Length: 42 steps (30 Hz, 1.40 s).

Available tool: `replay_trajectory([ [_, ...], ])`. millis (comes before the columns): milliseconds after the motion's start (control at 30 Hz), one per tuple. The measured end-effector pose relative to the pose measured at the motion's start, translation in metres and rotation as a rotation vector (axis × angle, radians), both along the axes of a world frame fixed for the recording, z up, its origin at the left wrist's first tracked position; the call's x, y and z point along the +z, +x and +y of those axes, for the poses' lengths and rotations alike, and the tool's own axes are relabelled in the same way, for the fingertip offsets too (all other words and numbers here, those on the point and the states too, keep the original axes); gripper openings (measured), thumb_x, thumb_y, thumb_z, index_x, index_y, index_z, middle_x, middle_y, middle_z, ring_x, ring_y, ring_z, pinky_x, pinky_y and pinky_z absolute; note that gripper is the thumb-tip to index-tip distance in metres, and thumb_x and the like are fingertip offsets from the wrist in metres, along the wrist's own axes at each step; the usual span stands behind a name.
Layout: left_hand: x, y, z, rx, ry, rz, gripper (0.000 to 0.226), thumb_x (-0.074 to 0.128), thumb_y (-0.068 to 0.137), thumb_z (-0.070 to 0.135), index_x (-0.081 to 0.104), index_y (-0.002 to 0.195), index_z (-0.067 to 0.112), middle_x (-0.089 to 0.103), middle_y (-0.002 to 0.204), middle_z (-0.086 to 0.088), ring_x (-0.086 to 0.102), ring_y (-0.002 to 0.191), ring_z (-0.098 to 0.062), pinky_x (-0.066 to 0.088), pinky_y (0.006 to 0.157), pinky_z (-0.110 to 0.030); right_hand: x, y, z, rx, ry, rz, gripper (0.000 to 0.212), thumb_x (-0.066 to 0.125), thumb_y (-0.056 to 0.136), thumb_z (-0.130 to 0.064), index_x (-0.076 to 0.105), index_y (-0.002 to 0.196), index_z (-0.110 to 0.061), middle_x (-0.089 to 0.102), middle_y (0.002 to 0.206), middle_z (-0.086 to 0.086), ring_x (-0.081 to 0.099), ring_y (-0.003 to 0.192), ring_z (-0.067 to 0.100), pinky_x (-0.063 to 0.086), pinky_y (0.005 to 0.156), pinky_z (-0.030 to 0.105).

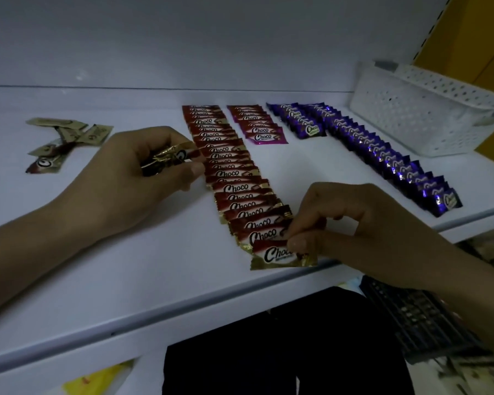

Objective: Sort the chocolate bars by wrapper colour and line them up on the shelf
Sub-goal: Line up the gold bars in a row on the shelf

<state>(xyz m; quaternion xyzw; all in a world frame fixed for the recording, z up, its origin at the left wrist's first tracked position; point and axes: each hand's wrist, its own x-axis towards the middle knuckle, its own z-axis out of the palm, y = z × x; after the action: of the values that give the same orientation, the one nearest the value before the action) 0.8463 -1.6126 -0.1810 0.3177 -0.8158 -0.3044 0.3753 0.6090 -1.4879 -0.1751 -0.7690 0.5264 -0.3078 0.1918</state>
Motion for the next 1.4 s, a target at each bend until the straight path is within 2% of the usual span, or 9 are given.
replay_trajectory([
  [267, 0.001, 0.002, 0.002, 0.009, -0.016, -0.021, 0.022, 0.056, 0.078, 0.042, 0.066, 0.086, 0.025, 0.068, 0.075, 0.013, 0.06, 0.067, -0.005, 0.04, 0.06, -0.004, 0.006, 0.01, -0.007, -0.017, -0.05, 0.204, 0.01, 0.078, 0.07, -0.04, 0.074, 0.077, -0.034, 0.056, 0.073, -0.013, 0.052, 0.072, 0.003, 0.038, 0.069, 0.015],
  [400, 0.001, 0.001, 0.002, 0.001, -0.01, -0.019, 0.022, 0.056, 0.077, 0.043, 0.066, 0.086, 0.025, 0.068, 0.074, 0.014, 0.061, 0.069, -0.006, 0.041, 0.06, -0.004, 0.013, 0.012, -0.019, -0.089, 0.155, 0.314, 0.028, 0.076, 0.077, -0.033, 0.063, 0.059, -0.049, 0.054, 0.059, -0.016, 0.049, 0.061, -0.005, 0.038, 0.067, 0.012],
  [500, 0.001, 0.001, 0.002, -0.003, 0.015, -0.003, 0.023, 0.056, 0.076, 0.044, 0.067, 0.086, 0.026, 0.068, 0.073, 0.014, 0.061, 0.068, -0.004, 0.042, 0.062, -0.003, 0.015, 0.012, -0.01, -0.059, 0.055, 0.252, 0.006, 0.076, 0.076, -0.034, 0.073, 0.078, -0.03, 0.056, 0.074, -0.013, 0.048, 0.07, 0.002, 0.036, 0.071, 0.014],
  [700, 0.002, 0.001, 0.003, 0.005, 0.029, -0.002, 0.024, 0.057, 0.076, 0.043, 0.067, 0.086, 0.024, 0.068, 0.071, 0.017, 0.061, 0.067, 0.003, 0.04, 0.062, -0.001, 0.017, 0.01, -0.009, -0.086, 0.023, 0.211, 0.011, 0.075, 0.077, -0.035, 0.072, 0.08, -0.025, 0.058, 0.074, -0.011, 0.05, 0.072, 0.005, 0.038, 0.069, 0.017],
  [833, 0.002, 0.0, 0.004, 0.019, 0.034, 0.001, 0.025, 0.055, 0.076, 0.043, 0.067, 0.086, 0.024, 0.068, 0.072, 0.016, 0.061, 0.067, 0.002, 0.04, 0.061, -0.001, 0.01, 0.011, -0.013, -0.121, 0.005, 0.542, 0.013, 0.065, 0.084, -0.041, 0.067, 0.093, -0.032, 0.058, 0.091, -0.017, 0.047, 0.088, -0.003, 0.036, 0.084, 0.019],
  [967, 0.004, 0.001, 0.004, 0.031, 0.049, 0.007, 0.025, 0.053, 0.076, 0.044, 0.066, 0.086, 0.024, 0.068, 0.073, 0.015, 0.06, 0.065, 0.005, 0.039, 0.06, -0.001, 0.019, 0.008, -0.009, -0.108, 0.002, 0.216, 0.012, 0.072, 0.079, -0.04, 0.067, 0.078, -0.029, 0.058, 0.071, -0.013, 0.052, 0.071, 0.004, 0.038, 0.066, 0.015],
  [1133, 0.0, -0.001, 0.004, 0.062, 0.087, 0.032, 0.017, 0.058, 0.083, 0.033, 0.067, 0.086, 0.02, 0.068, 0.07, 0.012, 0.057, 0.057, 0.003, 0.038, 0.054, -0.003, 0.015, 0.006, -0.014, -0.15, -0.05, 0.102, 0.03, 0.057, 0.07, -0.055, 0.067, 0.075, -0.027, 0.065, 0.072, -0.012, 0.057, 0.069, 0.008, 0.04, 0.065, 0.011],
  [1300, 0.001, 0.004, -0.005, 0.027, 0.486, 0.242, 0.033, 0.068, 0.081, 0.045, 0.066, 0.079, 0.012, 0.048, 0.054, -0.004, 0.029, 0.041, -0.011, 0.022, 0.037, -0.016, 0.021, 0.021, -0.04, -0.055, -0.02, -0.013, 0.02, 0.061, 0.076, -0.044, 0.067, 0.078, -0.025, 0.066, 0.074, -0.015, 0.06, 0.07, 0.001, 0.043, 0.067, 0.008],
  [1400, 0.005, 0.005, -0.025, 0.08, 0.753, 0.459, 0.034, 0.047, 0.094, 0.039, 0.069, 0.087, 0.014, 0.058, 0.063, -0.003, 0.029, 0.036, -0.011, 0.021, 0.037, -0.012, 0.027, 0.041, -0.067, -0.007, -0.029, -0.055, 0.014, 0.068, 0.081, -0.033, 0.068, 0.082, -0.019, 0.068, 0.073, -0.009, 0.061, 0.066, 0.004, 0.047, 0.062, 0.012],
])
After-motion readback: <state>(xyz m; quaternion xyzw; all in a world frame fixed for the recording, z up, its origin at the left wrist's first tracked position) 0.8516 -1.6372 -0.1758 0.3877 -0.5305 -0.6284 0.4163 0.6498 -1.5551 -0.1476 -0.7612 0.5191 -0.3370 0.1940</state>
